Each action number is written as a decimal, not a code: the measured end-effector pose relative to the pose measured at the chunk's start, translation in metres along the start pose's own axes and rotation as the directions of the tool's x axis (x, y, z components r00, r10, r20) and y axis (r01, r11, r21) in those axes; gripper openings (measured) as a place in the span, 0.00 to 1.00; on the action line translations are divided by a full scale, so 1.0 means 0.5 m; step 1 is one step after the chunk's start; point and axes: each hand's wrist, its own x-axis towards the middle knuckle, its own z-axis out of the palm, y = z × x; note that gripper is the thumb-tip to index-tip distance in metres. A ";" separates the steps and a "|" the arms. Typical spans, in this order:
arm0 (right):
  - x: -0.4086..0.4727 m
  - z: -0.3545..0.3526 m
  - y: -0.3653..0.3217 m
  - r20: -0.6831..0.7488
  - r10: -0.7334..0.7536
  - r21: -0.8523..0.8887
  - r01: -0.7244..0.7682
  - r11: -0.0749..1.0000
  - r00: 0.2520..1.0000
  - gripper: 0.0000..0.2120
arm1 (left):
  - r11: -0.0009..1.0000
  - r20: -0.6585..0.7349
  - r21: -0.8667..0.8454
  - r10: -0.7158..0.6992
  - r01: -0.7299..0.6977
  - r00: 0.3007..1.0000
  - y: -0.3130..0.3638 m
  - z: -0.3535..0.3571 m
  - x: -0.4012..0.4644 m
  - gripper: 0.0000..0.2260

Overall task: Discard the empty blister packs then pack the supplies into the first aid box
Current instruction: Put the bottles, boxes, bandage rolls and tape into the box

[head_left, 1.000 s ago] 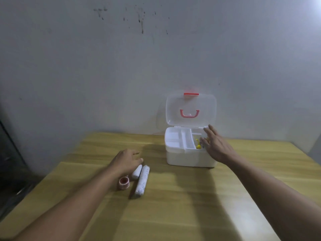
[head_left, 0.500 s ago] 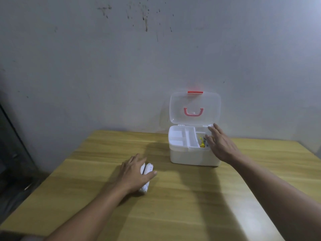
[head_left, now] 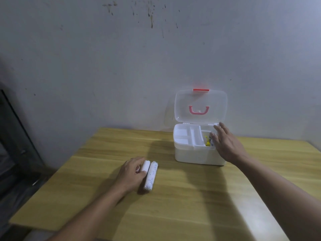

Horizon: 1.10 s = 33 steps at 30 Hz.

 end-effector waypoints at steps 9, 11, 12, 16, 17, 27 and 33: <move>0.000 0.002 0.000 -0.019 0.004 -0.005 -0.004 1.000 1.000 0.27 | 0.806 0.054 0.583 0.088 -0.103 0.995 0.044 0.011 0.016 0.24; 0.000 0.002 -0.001 -0.017 0.008 -0.004 -0.008 1.000 1.000 0.27 | 0.777 0.079 0.626 0.028 -0.072 0.996 0.061 0.023 0.020 0.21; 0.000 0.002 -0.002 -0.017 0.010 -0.004 -0.010 1.000 1.000 0.27 | 0.781 0.079 0.622 0.019 -0.065 0.997 0.070 0.026 0.022 0.15; -0.003 0.001 -0.001 -0.018 0.011 -0.006 -0.011 1.000 1.000 0.27 | 0.815 0.093 0.576 0.010 -0.062 0.996 0.099 0.043 0.029 0.11; -0.003 0.001 -0.002 -0.017 0.011 -0.004 -0.011 1.000 1.000 0.27 | 0.805 0.091 0.590 0.014 -0.065 0.996 0.107 0.046 0.029 0.09; -0.003 0.001 -0.002 -0.017 0.009 0.001 -0.009 1.000 1.000 0.27 | 0.913 -0.025 0.366 0.203 -0.180 0.979 0.177 0.027 0.089 0.11; -0.004 0.006 0.001 -0.016 0.000 0.010 0.000 1.000 1.000 0.27 | 0.905 -0.038 0.355 0.265 -0.235 0.963 0.280 0.028 0.216 0.10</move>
